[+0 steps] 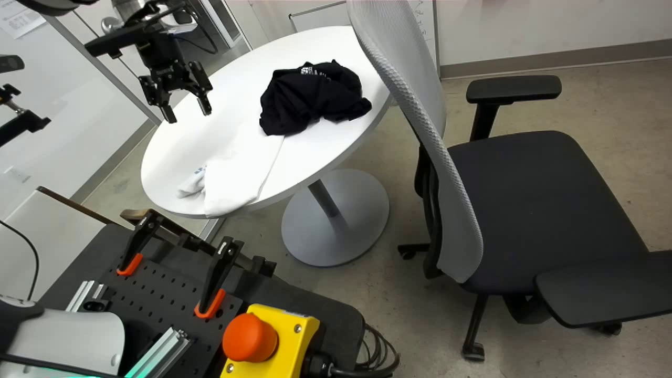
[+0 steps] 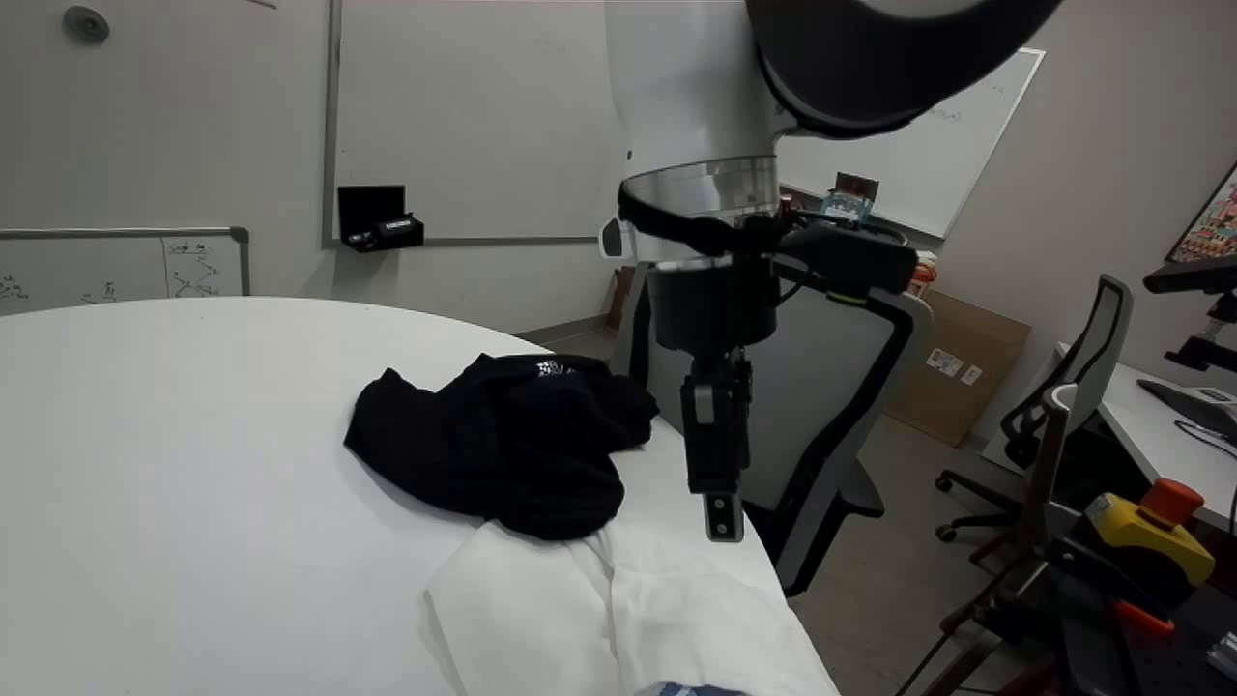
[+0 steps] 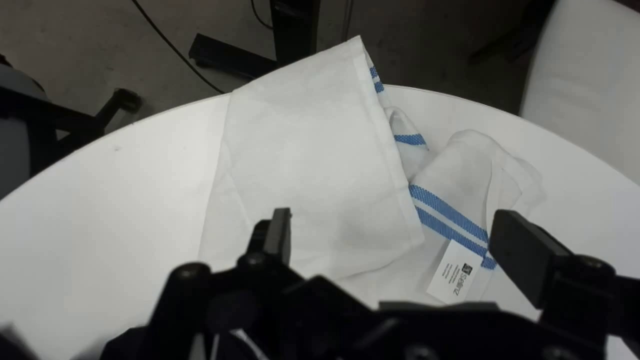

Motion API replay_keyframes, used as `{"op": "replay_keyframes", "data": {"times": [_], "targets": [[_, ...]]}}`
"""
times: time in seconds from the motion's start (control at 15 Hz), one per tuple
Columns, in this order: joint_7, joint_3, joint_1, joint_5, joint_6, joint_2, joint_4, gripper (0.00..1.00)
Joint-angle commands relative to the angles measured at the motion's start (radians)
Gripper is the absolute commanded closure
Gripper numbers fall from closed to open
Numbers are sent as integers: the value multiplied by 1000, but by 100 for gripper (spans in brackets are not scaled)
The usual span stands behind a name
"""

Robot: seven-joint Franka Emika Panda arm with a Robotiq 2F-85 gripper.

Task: Move the black t-shirt from the backrest of the chair to the table

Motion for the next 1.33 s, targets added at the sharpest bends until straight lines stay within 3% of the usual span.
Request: {"op": "replay_keyframes", "data": {"times": [0.0, 0.53, 1.27], "targets": [[-119, 16, 9, -80, 56, 10, -40, 0], [-248, 40, 14, -174, 215, 41, -153, 0], [-174, 7, 79, -281, 362, 145, -165, 1]]}}
